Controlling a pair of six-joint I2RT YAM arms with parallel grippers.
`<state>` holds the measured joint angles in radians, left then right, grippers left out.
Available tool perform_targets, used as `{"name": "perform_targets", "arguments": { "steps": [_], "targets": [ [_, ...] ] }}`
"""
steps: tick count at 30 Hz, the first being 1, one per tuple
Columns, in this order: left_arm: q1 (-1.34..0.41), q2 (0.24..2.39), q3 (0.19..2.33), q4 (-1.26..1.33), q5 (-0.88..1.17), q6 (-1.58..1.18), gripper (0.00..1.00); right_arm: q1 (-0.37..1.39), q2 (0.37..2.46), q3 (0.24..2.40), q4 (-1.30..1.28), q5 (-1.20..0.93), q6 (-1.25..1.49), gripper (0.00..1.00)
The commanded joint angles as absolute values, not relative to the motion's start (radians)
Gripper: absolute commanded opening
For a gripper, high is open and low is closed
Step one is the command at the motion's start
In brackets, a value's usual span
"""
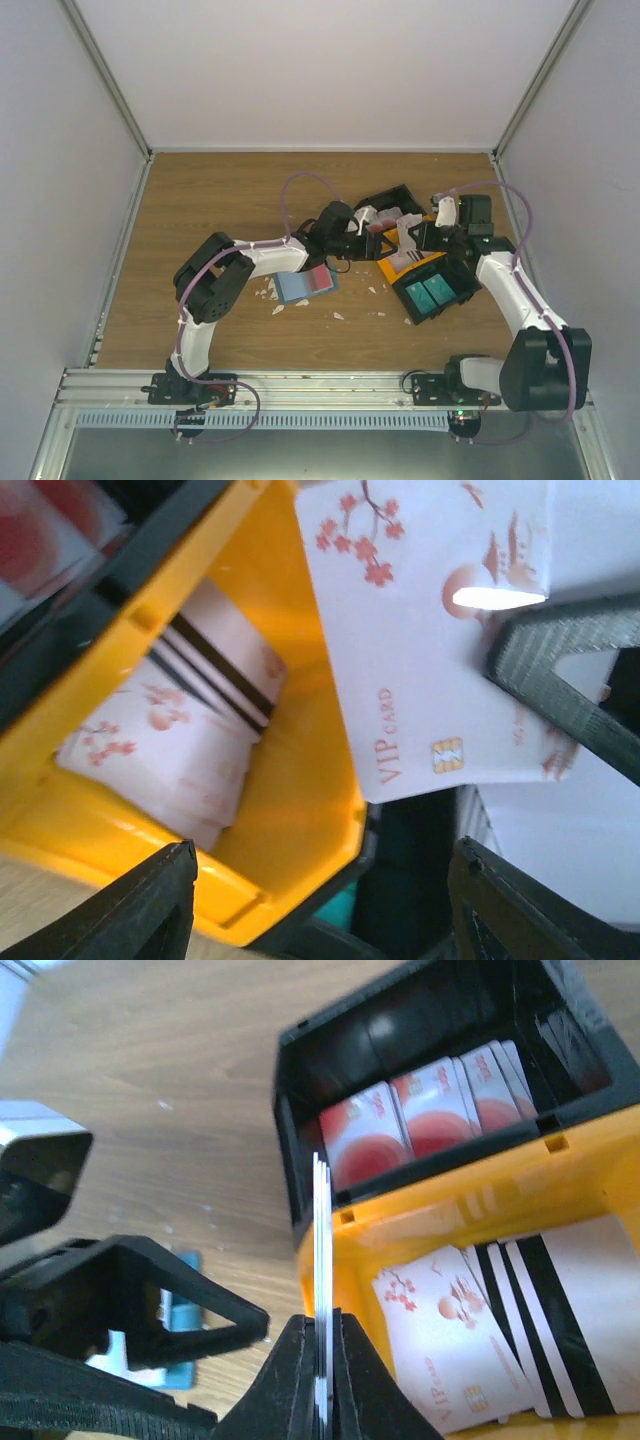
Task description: Put the credit cards into the card holder
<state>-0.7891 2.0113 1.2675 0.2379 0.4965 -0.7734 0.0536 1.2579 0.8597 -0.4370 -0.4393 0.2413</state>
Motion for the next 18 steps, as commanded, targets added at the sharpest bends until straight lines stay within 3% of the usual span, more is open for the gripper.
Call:
{"name": "perform_targets", "arguments": {
  "steps": [1,11,18],
  "targets": [
    [-0.781,2.02,1.332,0.343,0.624,-0.806,0.71,-0.039,1.224,0.832,-0.327,-0.716,0.288,0.01],
    [-0.769,2.092,1.387,0.41,0.707,-0.91,0.71,-0.118,1.194,0.763,-0.216,-1.04,0.351,0.0],
    [-0.76,2.08,1.334,0.536,0.769,-1.023,0.51,-0.123,1.189,0.745,-0.161,-1.132,0.411,0.01]
  ]
}}
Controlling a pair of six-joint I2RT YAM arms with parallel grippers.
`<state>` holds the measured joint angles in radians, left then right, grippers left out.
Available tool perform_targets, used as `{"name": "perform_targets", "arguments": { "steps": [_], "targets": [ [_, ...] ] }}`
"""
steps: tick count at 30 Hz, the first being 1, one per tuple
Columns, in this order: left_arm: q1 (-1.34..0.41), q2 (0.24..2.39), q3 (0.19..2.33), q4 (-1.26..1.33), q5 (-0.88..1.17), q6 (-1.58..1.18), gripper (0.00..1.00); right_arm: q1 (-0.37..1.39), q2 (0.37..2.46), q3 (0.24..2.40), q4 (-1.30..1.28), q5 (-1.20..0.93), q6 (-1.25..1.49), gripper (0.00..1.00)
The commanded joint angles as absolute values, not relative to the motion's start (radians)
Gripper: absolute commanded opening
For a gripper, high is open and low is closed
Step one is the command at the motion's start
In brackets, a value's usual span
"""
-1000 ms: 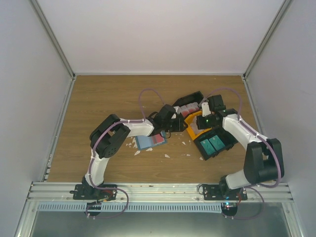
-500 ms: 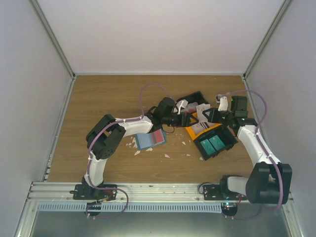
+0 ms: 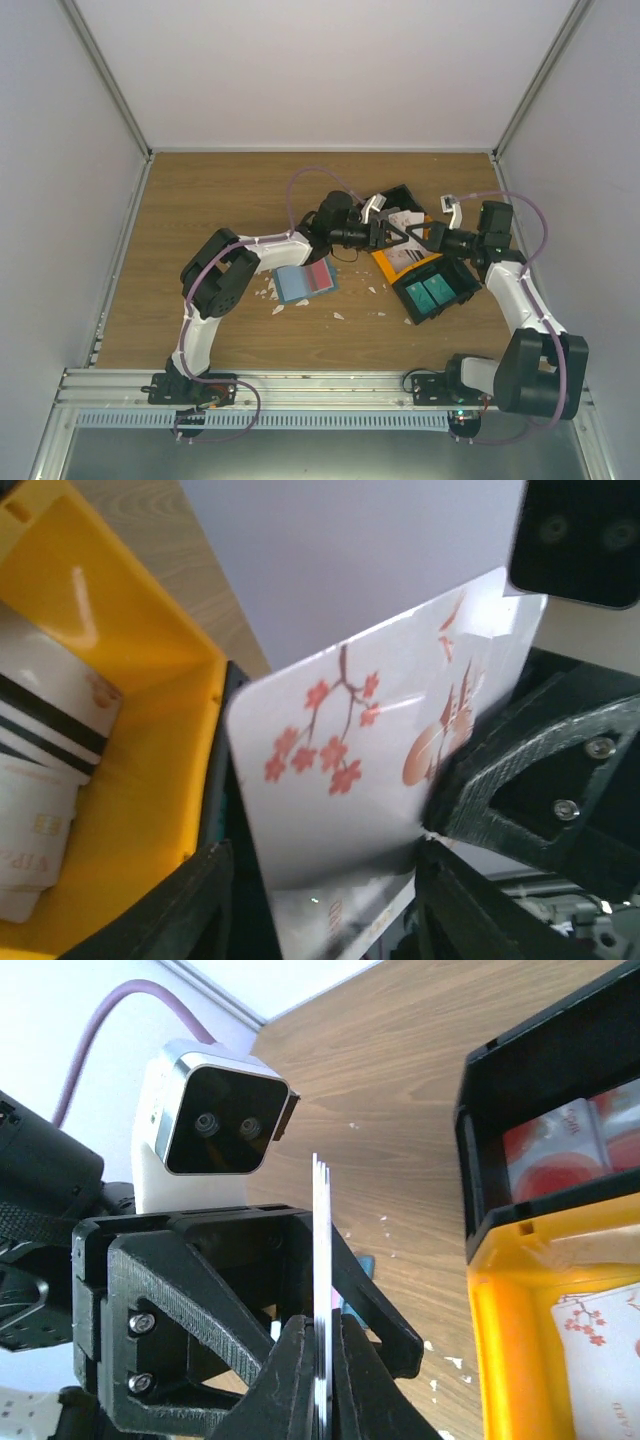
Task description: Put the credit cards into the card holder
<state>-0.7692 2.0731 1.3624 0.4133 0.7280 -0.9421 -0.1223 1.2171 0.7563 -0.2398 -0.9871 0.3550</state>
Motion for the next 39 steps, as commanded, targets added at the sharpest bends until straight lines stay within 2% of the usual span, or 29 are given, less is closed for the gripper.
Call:
{"name": "perform_targets", "arguments": {
  "steps": [1,11,12,14,15,16,18,20,30,31,32,33,35,37,39],
  "targets": [
    [-0.757,2.077,1.329,0.545,0.777,-1.046,0.48,-0.124,1.187,0.741,-0.151,-1.145,0.422,0.0],
    [-0.746,2.035,1.293,0.67,0.844,-1.16,0.03,-0.128,1.175,0.732,-0.067,-1.207,0.525,0.01],
    [-0.745,2.034,1.296,0.667,0.842,-1.156,0.0,-0.128,1.173,0.735,-0.07,-1.205,0.525,0.02],
    [-0.742,2.03,1.293,0.666,0.837,-1.155,0.0,-0.13,1.165,0.741,-0.08,-1.191,0.516,0.11],
    [-0.74,2.028,1.292,0.667,0.837,-1.156,0.0,-0.129,1.157,0.741,-0.078,-1.183,0.516,0.21],
    [-0.738,2.029,1.292,0.669,0.837,-1.157,0.0,-0.132,1.149,0.738,-0.072,-1.173,0.523,0.27],
    [-0.736,2.03,1.29,0.674,0.838,-1.162,0.0,-0.135,1.133,0.731,-0.047,-1.157,0.544,0.34],
    [-0.733,2.032,1.287,0.681,0.84,-1.168,0.0,-0.143,1.121,0.718,-0.016,-1.151,0.571,0.36],
    [-0.723,2.026,1.265,0.719,0.832,-1.197,0.0,-0.225,1.073,0.676,0.019,-1.11,0.616,0.33],
    [-0.723,2.028,1.265,0.728,0.835,-1.204,0.0,-0.233,1.072,0.67,0.021,-1.11,0.613,0.31],
    [-0.723,2.03,1.263,0.736,0.838,-1.21,0.0,-0.238,1.073,0.663,0.027,-1.114,0.613,0.25],
    [-0.723,2.03,1.265,0.739,0.84,-1.21,0.0,-0.24,1.076,0.656,0.039,-1.123,0.617,0.15],
    [-0.723,2.031,1.264,0.738,0.84,-1.207,0.0,-0.239,1.08,0.646,0.054,-1.134,0.625,0.05],
    [-0.723,2.035,1.264,0.736,0.84,-1.205,0.0,-0.239,1.08,0.646,0.055,-1.137,0.617,0.01],
    [-0.724,2.041,1.264,0.74,0.845,-1.205,0.0,-0.239,1.077,0.651,0.049,-1.134,0.606,0.0]
  ]
}}
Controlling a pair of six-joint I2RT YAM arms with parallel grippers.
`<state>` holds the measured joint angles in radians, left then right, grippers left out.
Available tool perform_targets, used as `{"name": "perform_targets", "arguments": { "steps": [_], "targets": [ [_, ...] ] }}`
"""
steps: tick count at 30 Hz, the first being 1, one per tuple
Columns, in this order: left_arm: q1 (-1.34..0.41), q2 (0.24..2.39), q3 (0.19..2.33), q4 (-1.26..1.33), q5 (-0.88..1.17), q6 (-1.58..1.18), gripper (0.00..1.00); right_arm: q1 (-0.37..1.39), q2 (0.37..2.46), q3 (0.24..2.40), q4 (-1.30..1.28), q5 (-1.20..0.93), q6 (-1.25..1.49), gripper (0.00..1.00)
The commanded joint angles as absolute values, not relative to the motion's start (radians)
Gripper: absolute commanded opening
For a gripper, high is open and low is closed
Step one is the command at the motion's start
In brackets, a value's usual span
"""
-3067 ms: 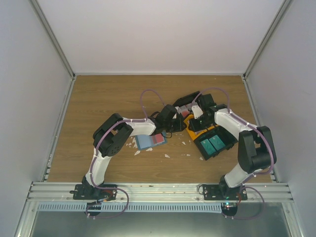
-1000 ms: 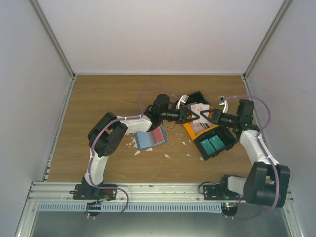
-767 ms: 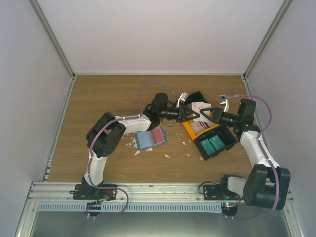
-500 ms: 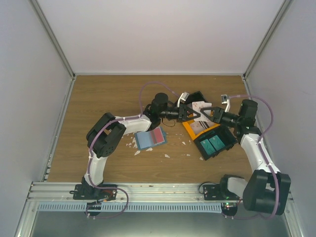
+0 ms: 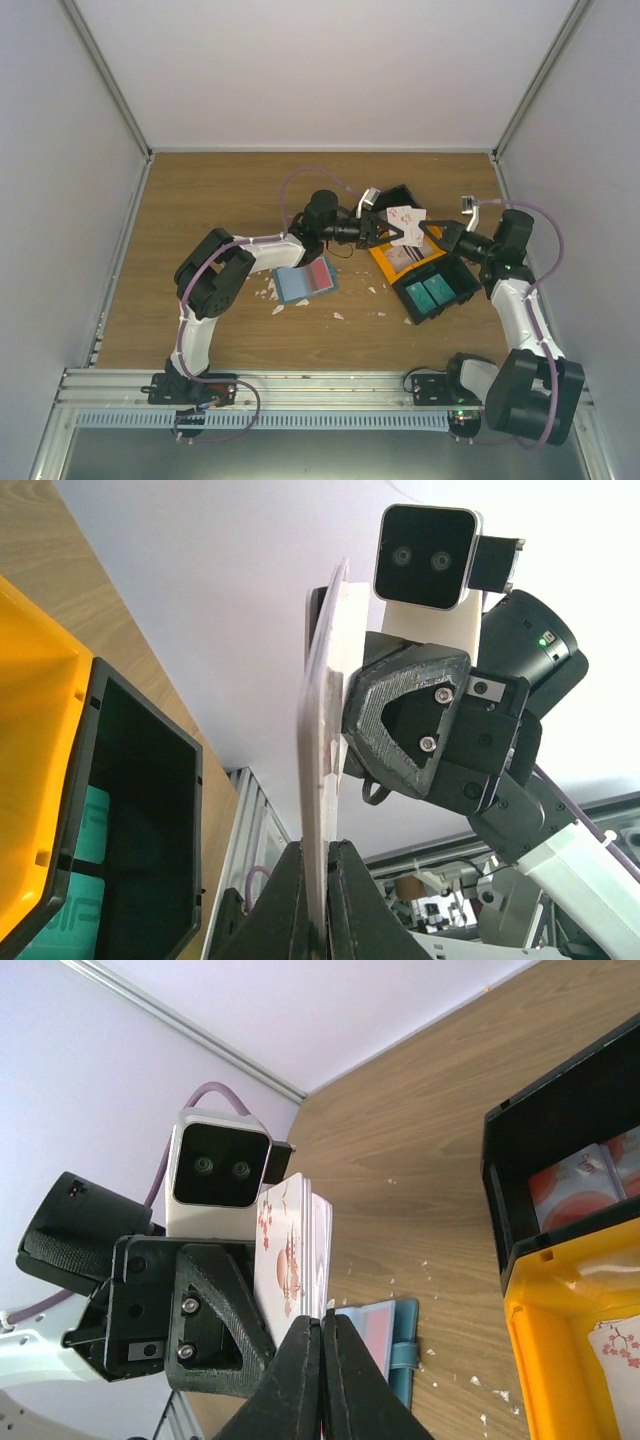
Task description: Put the credit cards into the card holder
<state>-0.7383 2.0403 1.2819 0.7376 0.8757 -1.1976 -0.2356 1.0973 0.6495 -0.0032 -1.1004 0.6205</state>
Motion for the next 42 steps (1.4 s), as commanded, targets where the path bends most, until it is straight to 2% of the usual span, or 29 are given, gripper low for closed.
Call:
{"name": "perform_targets", "arguments": {
  "steps": [1,12,32,42],
  "targets": [
    [-0.725,2.045,1.265,0.741,0.847,-1.205,0.0,-0.24,1.076,0.655,0.04,-1.124,0.598,0.0],
    [-0.729,2.089,1.281,0.753,0.872,-1.201,0.04,-0.255,1.034,0.678,-0.1,-0.783,0.507,0.01],
    [-0.728,2.156,1.295,0.774,0.877,-1.217,0.07,-0.445,1.089,0.62,-0.022,-0.899,0.637,0.0],
    [-0.766,2.19,1.378,0.453,0.674,-1.009,0.08,-0.445,1.07,0.67,-0.141,-0.843,0.528,0.01]
  ]
}}
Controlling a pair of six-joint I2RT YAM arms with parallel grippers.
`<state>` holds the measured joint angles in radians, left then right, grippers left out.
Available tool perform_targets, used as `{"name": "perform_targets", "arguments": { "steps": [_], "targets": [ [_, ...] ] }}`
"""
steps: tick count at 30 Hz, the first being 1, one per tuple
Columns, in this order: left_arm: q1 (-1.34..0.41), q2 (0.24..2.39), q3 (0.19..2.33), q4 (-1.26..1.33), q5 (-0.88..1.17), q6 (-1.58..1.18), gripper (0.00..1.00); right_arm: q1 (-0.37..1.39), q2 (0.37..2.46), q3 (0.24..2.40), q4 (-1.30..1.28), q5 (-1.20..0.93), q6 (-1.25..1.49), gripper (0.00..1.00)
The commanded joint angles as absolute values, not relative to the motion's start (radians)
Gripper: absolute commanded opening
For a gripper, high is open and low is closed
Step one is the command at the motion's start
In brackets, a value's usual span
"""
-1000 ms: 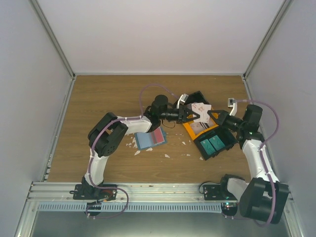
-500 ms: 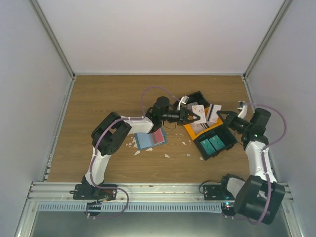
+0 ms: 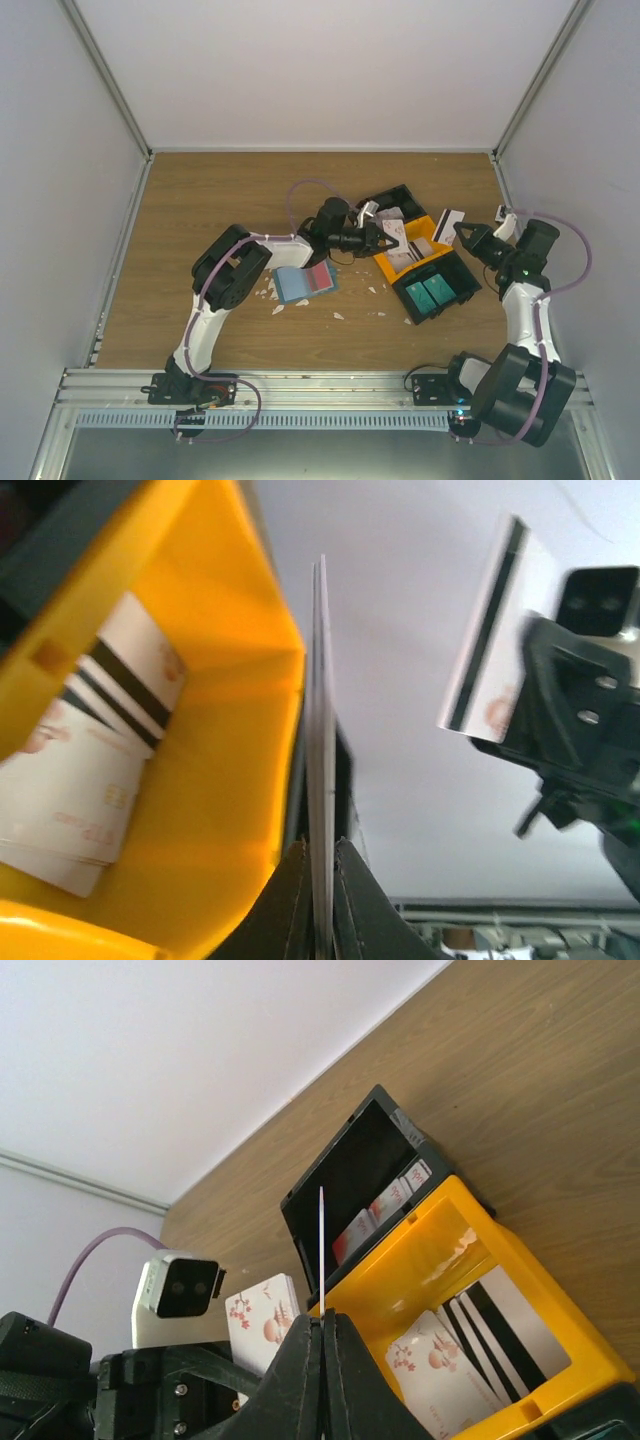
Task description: Put the credit cards into the card holder
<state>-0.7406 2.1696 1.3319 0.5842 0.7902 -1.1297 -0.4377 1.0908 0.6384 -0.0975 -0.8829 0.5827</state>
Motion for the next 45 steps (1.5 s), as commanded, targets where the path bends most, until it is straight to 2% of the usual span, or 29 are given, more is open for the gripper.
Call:
{"name": "perform_targets", "arguments": {
  "steps": [1,12,17,21,29,35,39,45],
  "targets": [
    [-0.772,2.192,1.388,0.42,0.644,-0.984,0.09,-0.445,1.069,0.67,-0.148,-0.839,0.522,0.0],
    [-0.815,2.226,1.488,0.186,0.513,-0.879,0.15,-0.423,1.069,0.679,-0.186,-0.809,0.489,0.0],
    [-0.818,2.203,1.485,0.101,0.49,-0.849,0.27,-0.387,1.078,0.7,-0.236,-0.769,0.465,0.0],
    [-0.818,2.143,1.461,0.056,0.466,-0.809,0.41,-0.344,1.076,0.708,-0.259,-0.728,0.456,0.01],
    [-0.806,1.895,1.274,0.008,0.324,-0.754,0.53,-0.166,1.073,0.701,-0.255,-0.722,0.464,0.01],
    [-0.747,1.669,1.028,-0.022,0.165,-0.771,0.51,0.109,1.153,0.677,-0.141,-0.723,0.534,0.01],
    [-0.682,1.547,0.868,-0.034,0.13,-0.791,0.44,0.27,1.251,0.691,-0.034,-0.721,0.589,0.01],
    [-0.613,1.463,0.736,-0.069,0.136,-0.776,0.33,0.454,1.483,0.751,0.092,-0.721,0.632,0.01]
  ]
}}
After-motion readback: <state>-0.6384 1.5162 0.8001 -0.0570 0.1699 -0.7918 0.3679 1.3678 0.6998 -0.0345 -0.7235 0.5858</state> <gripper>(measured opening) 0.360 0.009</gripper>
